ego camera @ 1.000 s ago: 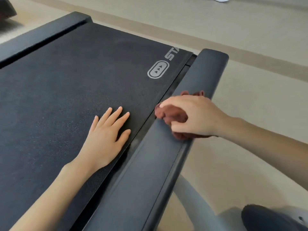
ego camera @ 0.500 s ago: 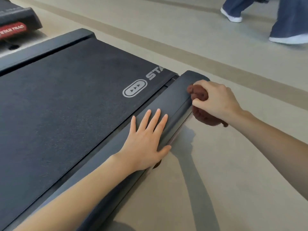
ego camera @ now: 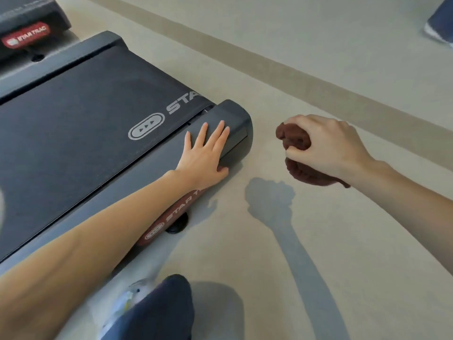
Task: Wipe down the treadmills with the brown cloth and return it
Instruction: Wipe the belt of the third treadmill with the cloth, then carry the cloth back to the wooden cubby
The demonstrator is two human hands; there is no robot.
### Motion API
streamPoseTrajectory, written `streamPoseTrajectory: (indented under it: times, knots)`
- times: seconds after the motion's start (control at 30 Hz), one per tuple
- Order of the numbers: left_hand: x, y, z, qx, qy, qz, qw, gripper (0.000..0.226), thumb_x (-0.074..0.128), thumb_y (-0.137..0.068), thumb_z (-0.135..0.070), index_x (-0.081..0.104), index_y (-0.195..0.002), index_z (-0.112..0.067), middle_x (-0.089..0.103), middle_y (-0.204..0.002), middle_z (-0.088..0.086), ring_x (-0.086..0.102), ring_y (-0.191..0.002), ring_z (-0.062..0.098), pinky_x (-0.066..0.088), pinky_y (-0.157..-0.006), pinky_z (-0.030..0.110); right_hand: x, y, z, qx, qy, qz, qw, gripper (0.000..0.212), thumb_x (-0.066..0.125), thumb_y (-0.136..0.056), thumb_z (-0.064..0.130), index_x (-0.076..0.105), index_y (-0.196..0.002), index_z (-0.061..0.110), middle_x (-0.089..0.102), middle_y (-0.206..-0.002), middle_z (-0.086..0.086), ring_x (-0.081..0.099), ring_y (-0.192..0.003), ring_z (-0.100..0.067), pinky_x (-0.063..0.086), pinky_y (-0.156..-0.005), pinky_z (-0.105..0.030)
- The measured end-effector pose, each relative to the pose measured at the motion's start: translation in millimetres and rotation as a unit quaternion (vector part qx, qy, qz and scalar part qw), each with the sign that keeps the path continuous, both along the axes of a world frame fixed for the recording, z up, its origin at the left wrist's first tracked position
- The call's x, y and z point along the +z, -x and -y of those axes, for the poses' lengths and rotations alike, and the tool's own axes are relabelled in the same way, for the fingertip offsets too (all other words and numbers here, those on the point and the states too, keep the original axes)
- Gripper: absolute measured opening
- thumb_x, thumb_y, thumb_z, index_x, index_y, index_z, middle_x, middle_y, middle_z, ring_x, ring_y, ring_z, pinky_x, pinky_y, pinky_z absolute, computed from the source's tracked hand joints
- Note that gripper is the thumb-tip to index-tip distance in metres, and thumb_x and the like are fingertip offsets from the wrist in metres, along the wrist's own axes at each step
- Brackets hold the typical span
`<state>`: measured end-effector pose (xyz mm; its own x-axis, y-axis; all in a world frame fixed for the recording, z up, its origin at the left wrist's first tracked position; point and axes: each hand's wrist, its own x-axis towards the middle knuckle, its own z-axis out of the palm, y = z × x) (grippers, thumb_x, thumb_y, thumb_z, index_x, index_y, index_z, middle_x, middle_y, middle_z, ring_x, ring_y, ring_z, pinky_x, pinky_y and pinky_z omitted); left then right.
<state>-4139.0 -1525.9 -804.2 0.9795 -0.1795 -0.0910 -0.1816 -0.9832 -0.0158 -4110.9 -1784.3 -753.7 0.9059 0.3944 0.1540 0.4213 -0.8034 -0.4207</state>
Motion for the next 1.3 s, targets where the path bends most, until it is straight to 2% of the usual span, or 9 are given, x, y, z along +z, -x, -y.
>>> streamPoseTrajectory:
  times: [0.17, 0.3, 0.43, 0.6, 0.73, 0.93, 1.03, 1.17, 1.3]
  knots:
    - [6, -31, 12, -0.005, -0.021, -0.034, 0.999, 0.093, 0.050, -0.086, -0.044, -0.016, -0.147, -0.022, -0.016, -0.157, -0.005, -0.014, -0.143, 0.031, 0.004, -0.110, 0.065, 13, -30, 25, -0.006, 0.008, -0.022, 1.000, 0.035, 0.053, -0.074, 0.039, 0.053, -0.109, 0.040, 0.063, -0.113, 0.009, 0.059, -0.099, -0.026, 0.047, -0.081, -0.040]
    - [9, -48, 13, -0.013, -0.021, -0.062, 0.998, 0.092, 0.050, -0.087, -0.045, -0.018, -0.146, -0.026, -0.018, -0.156, -0.007, -0.016, -0.143, 0.028, 0.005, -0.108, 0.068, 25, -59, 41, 0.021, 0.050, -0.002, 0.999, 0.043, 0.049, -0.072, 0.045, 0.054, -0.113, 0.036, 0.063, -0.113, 0.010, 0.060, -0.099, -0.024, 0.043, -0.072, -0.033]
    - [19, -89, 22, -0.025, -0.014, -0.072, 0.997, 0.078, 0.048, -0.087, -0.042, 0.001, -0.149, -0.029, -0.005, -0.158, -0.007, -0.003, -0.144, 0.029, 0.008, -0.112, 0.063, 36, -97, 47, 0.031, 0.090, 0.019, 0.995, 0.045, 0.053, -0.074, 0.042, 0.055, -0.117, 0.030, 0.064, -0.112, 0.008, 0.060, -0.096, -0.023, 0.029, -0.065, -0.028]
    - [53, -162, 67, -0.033, -0.019, -0.136, 0.990, 0.058, 0.040, -0.092, -0.044, 0.021, -0.146, -0.034, 0.015, -0.157, -0.006, 0.013, -0.144, 0.017, -0.001, -0.115, 0.053, 61, -151, 64, 0.054, 0.108, -0.015, 0.993, 0.046, 0.054, -0.078, 0.039, 0.052, -0.121, 0.024, 0.062, -0.113, 0.002, 0.058, -0.096, -0.025, 0.040, -0.066, -0.031]
    - [109, -209, 121, -0.092, -0.010, -0.071, 0.993, 0.053, 0.039, -0.090, -0.047, 0.034, -0.141, -0.036, 0.030, -0.152, -0.006, 0.019, -0.142, 0.016, -0.002, -0.116, 0.047, 104, -185, 98, 0.009, 0.092, -0.037, 0.995, 0.048, 0.055, -0.078, 0.038, 0.052, -0.123, 0.022, 0.061, -0.113, -0.002, 0.058, -0.096, -0.028, 0.048, -0.069, -0.037]
    - [199, -244, 193, -0.165, 0.000, 0.025, 0.986, 0.057, 0.032, -0.083, -0.045, 0.053, -0.131, -0.023, 0.047, -0.141, 0.002, 0.035, -0.136, 0.027, 0.013, -0.114, 0.053, 170, -215, 160, -0.054, 0.069, -0.033, 0.996, 0.047, 0.057, -0.075, 0.036, 0.056, -0.119, 0.020, 0.064, -0.108, -0.003, 0.059, -0.092, -0.029, 0.040, -0.062, -0.032]
    - [242, -257, 222, -0.160, 0.033, 0.042, 0.986, 0.053, 0.038, -0.083, -0.042, 0.056, -0.128, -0.022, 0.050, -0.139, 0.003, 0.040, -0.133, 0.027, 0.020, -0.112, 0.052, 212, -227, 189, -0.081, 0.059, -0.030, 0.995, 0.046, 0.060, -0.075, 0.034, 0.058, -0.119, 0.019, 0.064, -0.109, -0.003, 0.059, -0.091, -0.029, 0.034, -0.061, -0.030]
    - [306, -276, 257, -0.128, 0.083, 0.064, 0.986, 0.050, 0.039, -0.084, -0.039, 0.058, -0.126, -0.020, 0.054, -0.135, 0.004, 0.046, -0.128, 0.026, 0.029, -0.110, 0.048, 277, -241, 223, -0.085, 0.064, -0.028, 0.994, 0.048, 0.061, -0.073, 0.032, 0.058, -0.119, 0.019, 0.064, -0.109, -0.002, 0.060, -0.090, -0.029, 0.039, -0.062, -0.032]
    - [368, -291, 299, -0.115, 0.092, 0.069, 0.987, 0.049, 0.039, -0.085, -0.039, 0.057, -0.126, -0.019, 0.054, -0.134, 0.004, 0.046, -0.128, 0.026, 0.028, -0.110, 0.047, 344, -248, 261, -0.082, 0.055, -0.008, 0.995, 0.045, 0.063, -0.069, 0.030, 0.062, -0.112, 0.018, 0.067, -0.100, -0.003, 0.061, -0.080, -0.029, 0.040, -0.059, -0.031]
